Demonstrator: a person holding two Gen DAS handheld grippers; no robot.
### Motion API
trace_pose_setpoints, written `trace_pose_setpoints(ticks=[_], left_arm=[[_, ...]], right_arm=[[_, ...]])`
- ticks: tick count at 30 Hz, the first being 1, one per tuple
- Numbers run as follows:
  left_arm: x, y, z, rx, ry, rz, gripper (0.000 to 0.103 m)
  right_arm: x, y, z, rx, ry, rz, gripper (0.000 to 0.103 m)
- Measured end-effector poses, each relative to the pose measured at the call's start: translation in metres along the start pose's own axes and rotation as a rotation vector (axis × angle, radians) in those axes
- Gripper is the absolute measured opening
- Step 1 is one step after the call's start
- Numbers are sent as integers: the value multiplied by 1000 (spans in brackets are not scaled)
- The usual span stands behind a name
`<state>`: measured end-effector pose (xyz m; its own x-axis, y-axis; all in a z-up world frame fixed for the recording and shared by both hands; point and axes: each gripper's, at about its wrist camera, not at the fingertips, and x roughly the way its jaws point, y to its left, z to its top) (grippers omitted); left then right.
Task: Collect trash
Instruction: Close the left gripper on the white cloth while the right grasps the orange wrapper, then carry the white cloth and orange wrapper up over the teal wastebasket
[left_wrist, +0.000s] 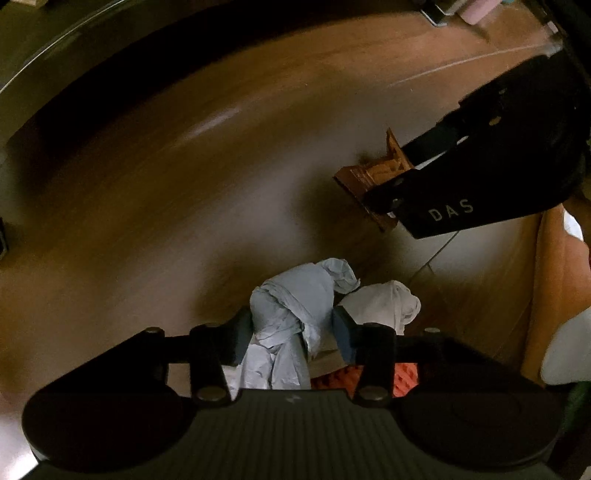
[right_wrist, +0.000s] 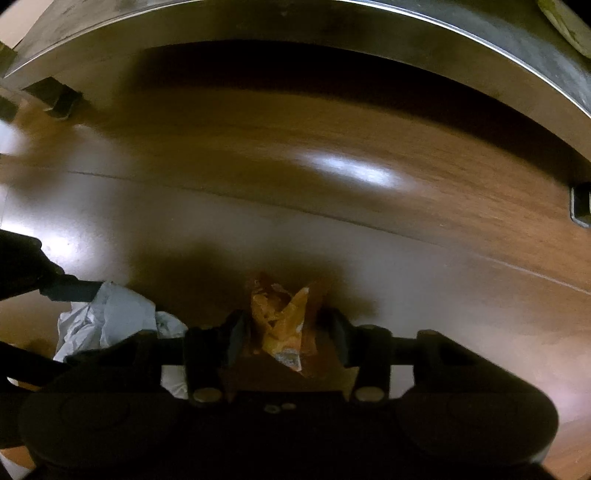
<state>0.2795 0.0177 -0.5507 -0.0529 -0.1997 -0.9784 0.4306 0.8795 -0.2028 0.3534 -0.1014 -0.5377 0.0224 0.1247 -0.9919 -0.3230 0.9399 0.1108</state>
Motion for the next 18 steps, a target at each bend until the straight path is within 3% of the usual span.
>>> trace_pose_setpoints(ticks=[5,11,18], left_arm=[[-6,8,-3,-45,-10,-11,42],[-36,6,-9,-73,-36,-20,42],[-124,-1,-19,-116,-95,-12,42]], right_arm=[[-6,4,-1,-10,-28,2,32],[-47,3,-7,5,-80,15,31],[-131,15,-15,49,-151,33,31]])
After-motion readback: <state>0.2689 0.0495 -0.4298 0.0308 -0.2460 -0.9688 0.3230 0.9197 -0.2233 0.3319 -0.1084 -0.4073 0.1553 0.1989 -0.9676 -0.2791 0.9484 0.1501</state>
